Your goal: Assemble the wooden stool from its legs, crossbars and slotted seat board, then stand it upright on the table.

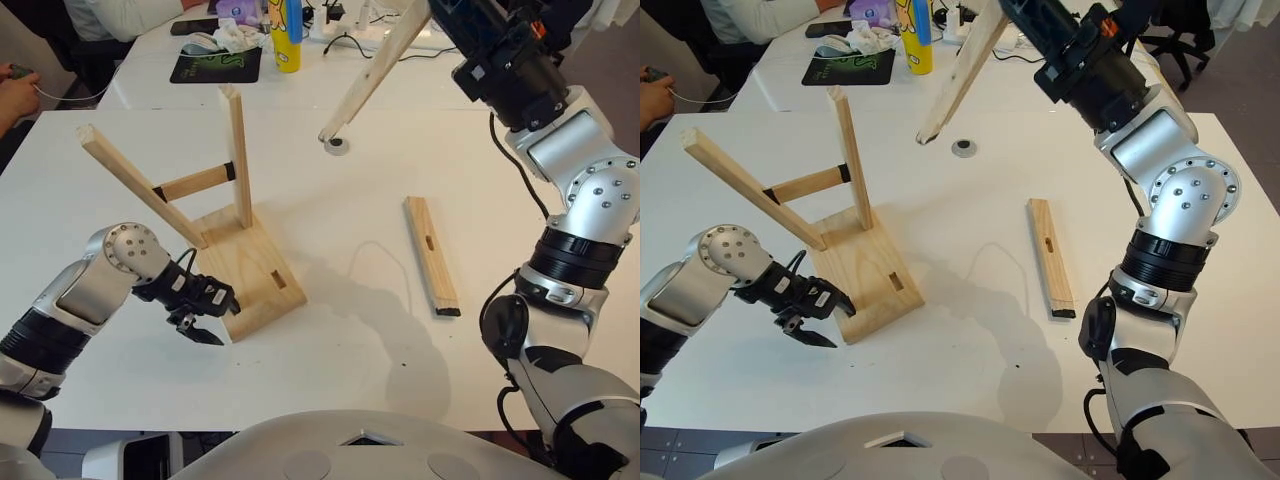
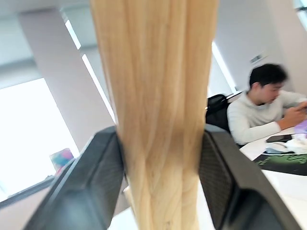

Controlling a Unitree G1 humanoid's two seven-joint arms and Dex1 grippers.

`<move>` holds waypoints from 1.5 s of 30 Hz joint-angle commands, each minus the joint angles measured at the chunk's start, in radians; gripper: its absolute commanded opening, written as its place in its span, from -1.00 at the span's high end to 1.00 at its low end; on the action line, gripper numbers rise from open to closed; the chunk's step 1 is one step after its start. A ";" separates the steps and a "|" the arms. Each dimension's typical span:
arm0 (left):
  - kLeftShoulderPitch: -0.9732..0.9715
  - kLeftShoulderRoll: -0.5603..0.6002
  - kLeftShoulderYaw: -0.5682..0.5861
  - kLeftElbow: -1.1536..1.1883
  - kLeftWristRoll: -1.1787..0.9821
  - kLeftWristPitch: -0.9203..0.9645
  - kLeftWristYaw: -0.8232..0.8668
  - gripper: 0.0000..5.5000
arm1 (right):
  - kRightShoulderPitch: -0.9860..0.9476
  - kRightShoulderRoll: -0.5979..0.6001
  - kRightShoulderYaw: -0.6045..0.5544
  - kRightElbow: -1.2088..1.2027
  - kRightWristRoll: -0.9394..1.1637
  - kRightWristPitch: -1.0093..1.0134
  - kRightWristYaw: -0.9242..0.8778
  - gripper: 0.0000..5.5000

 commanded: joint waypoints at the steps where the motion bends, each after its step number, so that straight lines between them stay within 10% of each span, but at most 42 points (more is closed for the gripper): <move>1: 0.000 0.064 0.013 -0.064 -0.046 0.011 -0.017 -0.16 | 0.020 -0.021 0.046 -0.040 0.004 0.024 0.060 0.23; 15: -0.066 0.132 0.125 -0.131 -0.161 0.019 0.040 -0.16 | 0.068 -0.050 0.146 -0.099 -0.023 0.036 0.184 0.23; 25: 0.364 0.195 0.389 -0.224 -0.192 0.101 0.227 -0.16 | 0.078 -0.069 0.118 -0.112 -0.015 0.032 0.166 0.23; 45: 0.030 -0.099 0.135 0.421 0.279 -0.199 0.599 -0.16 | 0.111 -0.102 0.214 -0.142 -0.091 0.018 0.281 0.23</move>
